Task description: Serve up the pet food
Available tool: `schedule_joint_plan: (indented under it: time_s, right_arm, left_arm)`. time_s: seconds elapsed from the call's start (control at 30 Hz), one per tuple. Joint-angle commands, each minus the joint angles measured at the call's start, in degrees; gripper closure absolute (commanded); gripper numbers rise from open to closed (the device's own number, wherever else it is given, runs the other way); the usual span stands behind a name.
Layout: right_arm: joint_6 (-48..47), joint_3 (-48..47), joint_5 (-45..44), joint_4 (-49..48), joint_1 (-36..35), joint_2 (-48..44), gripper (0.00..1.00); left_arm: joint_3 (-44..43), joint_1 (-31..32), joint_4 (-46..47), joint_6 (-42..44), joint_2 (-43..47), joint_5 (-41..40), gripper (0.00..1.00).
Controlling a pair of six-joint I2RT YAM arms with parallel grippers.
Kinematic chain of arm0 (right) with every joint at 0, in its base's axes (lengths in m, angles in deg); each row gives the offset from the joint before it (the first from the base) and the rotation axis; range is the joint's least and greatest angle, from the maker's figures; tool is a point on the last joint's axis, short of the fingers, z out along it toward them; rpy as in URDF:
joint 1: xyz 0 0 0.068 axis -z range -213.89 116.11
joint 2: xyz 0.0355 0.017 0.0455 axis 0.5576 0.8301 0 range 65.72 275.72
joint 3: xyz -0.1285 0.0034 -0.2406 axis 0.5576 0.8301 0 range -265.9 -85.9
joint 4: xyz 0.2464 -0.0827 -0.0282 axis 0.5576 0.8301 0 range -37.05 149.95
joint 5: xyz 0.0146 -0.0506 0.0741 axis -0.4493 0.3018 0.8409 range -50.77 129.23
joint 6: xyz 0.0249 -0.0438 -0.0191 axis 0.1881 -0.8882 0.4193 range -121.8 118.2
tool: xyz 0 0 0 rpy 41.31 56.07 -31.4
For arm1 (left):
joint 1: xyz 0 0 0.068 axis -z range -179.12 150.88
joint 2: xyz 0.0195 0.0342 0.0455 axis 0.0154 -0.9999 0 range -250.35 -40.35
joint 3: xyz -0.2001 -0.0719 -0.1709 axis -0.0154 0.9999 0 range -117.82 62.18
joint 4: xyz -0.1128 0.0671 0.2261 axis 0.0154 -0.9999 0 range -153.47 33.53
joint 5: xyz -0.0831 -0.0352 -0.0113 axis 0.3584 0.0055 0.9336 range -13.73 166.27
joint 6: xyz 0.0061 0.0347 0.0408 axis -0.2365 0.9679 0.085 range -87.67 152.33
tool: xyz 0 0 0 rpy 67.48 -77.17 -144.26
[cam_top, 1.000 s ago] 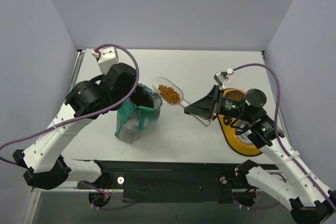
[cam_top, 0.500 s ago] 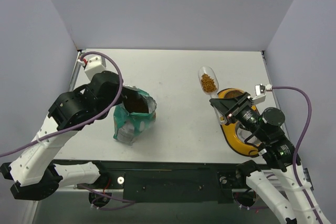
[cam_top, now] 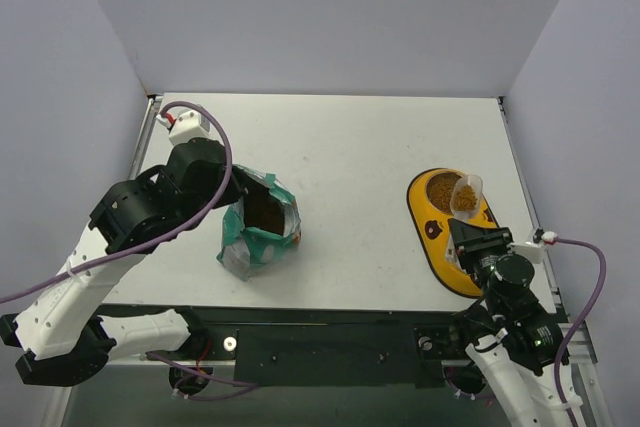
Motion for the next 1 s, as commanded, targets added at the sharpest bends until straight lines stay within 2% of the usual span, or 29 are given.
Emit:
schedule_joint_plan:
  time_s: [0.0, 0.37, 0.63, 0.97]
  right_arm:
    - [1.9, 0.3, -11.3, 9.1, 0.3, -3.3, 1.0]
    - [5.1, -2.5, -14.5, 24.1, 0.2, -3.7, 1.0]
    - [7.5, -0.5, -12.1, 25.4, 0.2, -0.5, 1.0]
    - [9.1, -2.3, -11.1, 26.3, 0.3, 8.8, 1.0]
  left_arm:
    - [-1.9, -0.1, 9.8, 0.6, 3.5, -1.0, 1.0]
    - [-2.7, -0.1, 10.5, 0.9, 2.7, -0.7, 1.0]
    - [-2.4, -0.1, 10.5, 0.0, 2.8, -0.9, 1.0]
    - [-3.2, -0.1, 9.6, -0.5, 3.3, -2.6, 1.0]
